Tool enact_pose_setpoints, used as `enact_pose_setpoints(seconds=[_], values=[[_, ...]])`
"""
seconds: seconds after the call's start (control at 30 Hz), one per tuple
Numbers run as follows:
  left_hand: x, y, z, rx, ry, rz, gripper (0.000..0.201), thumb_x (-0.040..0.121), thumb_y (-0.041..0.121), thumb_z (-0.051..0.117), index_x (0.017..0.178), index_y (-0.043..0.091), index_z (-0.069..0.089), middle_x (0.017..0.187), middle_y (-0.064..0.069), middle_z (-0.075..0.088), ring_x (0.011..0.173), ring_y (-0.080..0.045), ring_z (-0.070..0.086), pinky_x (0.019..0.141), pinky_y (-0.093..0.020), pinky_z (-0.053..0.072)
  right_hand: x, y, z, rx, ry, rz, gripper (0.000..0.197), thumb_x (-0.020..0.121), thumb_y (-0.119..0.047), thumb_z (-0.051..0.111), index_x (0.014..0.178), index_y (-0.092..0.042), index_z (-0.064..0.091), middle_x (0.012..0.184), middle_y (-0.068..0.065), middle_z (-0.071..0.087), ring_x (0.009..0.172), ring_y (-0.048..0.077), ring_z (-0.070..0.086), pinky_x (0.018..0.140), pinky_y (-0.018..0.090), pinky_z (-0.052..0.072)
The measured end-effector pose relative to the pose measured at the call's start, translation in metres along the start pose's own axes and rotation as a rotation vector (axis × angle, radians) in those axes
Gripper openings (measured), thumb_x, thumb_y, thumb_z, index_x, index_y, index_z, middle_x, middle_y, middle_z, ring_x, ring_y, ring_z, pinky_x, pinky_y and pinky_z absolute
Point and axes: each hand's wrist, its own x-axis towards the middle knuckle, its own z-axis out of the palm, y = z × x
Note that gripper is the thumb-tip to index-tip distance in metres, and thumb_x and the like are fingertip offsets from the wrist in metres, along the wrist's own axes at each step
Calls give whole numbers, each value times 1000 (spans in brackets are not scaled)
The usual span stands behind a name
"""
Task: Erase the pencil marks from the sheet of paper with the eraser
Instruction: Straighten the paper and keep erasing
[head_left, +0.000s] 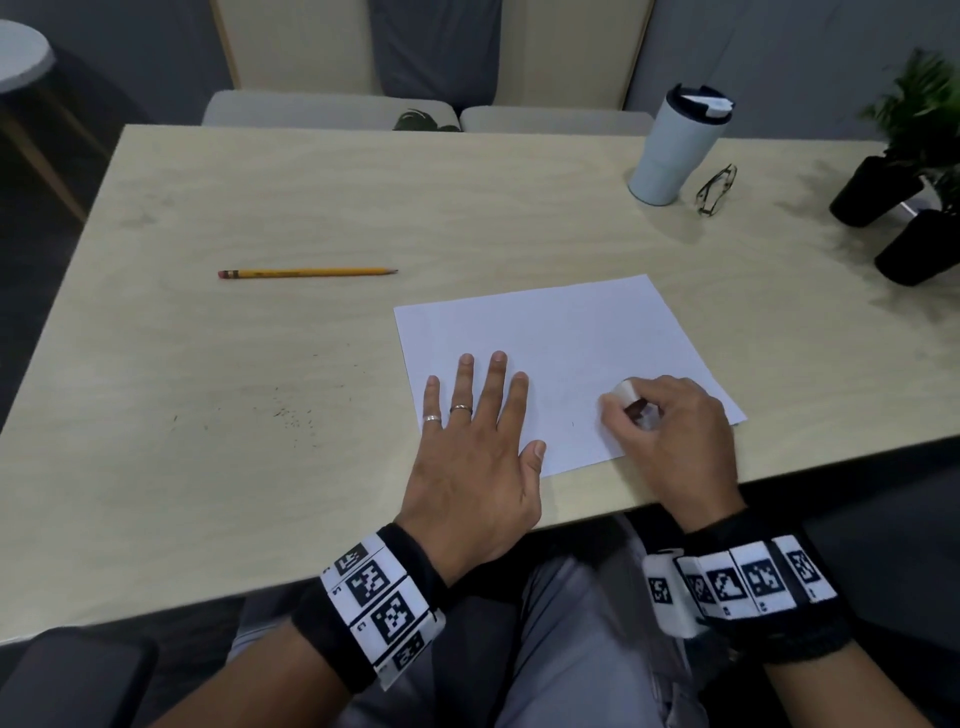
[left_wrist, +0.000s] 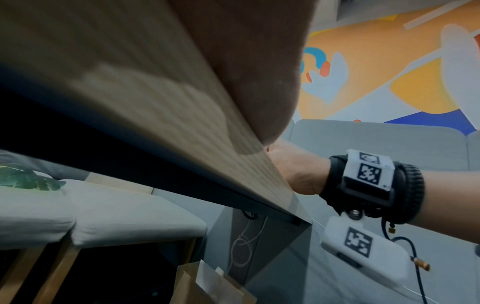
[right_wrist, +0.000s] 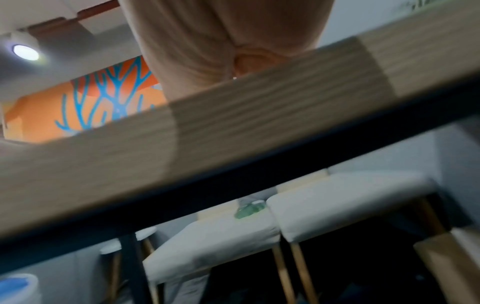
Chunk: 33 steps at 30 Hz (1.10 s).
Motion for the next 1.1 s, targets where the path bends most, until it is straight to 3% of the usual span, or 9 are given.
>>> enact_pose_setpoints(seconds=[0.2, 0.3, 0.37, 0.5, 0.63, 0.8, 0.97, 1.1], values=[[0, 0, -1, -3, -5, -5, 70, 108, 49, 9, 169, 15, -1, 174, -10, -17, 160, -34, -21, 128, -59, -7, -25, -38, 11, 72, -139, -111, 24, 92, -31, 78, 72, -26, 66, 67, -9, 55, 74, 17, 52, 67, 40, 47], [0, 1, -2, -2, -7, -4, 70, 108, 49, 9, 169, 15, -2, 174, -10, -18, 159, -35, -22, 128, -59, -7, -2, -7, 4, 24, -22, 19, 27, 92, -32, 77, 70, -22, 65, 67, -7, 56, 74, 24, 54, 65, 45, 51], [-1, 1, -2, -2, -8, 1, 70, 108, 49, 9, 168, 15, -3, 174, -10, -19, 159, -35, -22, 128, -59, -8, -1, -9, 2, -2, 10, 2, 30, 94, -32, 75, 69, -23, 62, 67, -7, 55, 74, 24, 53, 64, 45, 50], [0, 0, 0, -2, 3, -8, 70, 108, 48, 9, 169, 14, 0, 175, -10, -16, 160, -35, -20, 128, -61, -4, -24, -38, 13, 44, -104, -110, 22, 93, -32, 78, 75, -26, 67, 69, -8, 56, 75, 17, 51, 63, 39, 47], [0, 0, 1, -19, 2, -1, 71, 107, 49, 8, 169, 14, 2, 175, -10, -14, 160, -35, -19, 128, -61, -4, 3, -2, 3, -4, 17, 45, 31, 93, -39, 74, 69, -23, 63, 68, -7, 58, 77, 24, 54, 65, 45, 51], [0, 0, 1, -2, -4, -8, 71, 108, 49, 8, 169, 14, 1, 175, -10, -16, 160, -35, -20, 128, -61, -5, -26, -38, 11, 49, -112, -94, 23, 92, -33, 78, 73, -26, 66, 68, -9, 56, 76, 17, 51, 64, 37, 46], [0, 0, 0, 3, -2, -5, 70, 108, 49, 8, 169, 15, -2, 174, -10, -17, 159, -36, -21, 128, -61, -7, 1, 0, -2, -11, 31, 75, 32, 91, -37, 74, 67, -22, 61, 66, -6, 56, 78, 26, 55, 65, 43, 50], [-1, 0, 0, 4, -3, -9, 71, 107, 49, 7, 169, 15, -2, 174, -10, -18, 159, -35, -22, 127, -61, -7, -27, -34, 3, 39, -85, -51, 26, 91, -32, 78, 70, -24, 64, 66, -8, 55, 74, 21, 52, 63, 39, 47]])
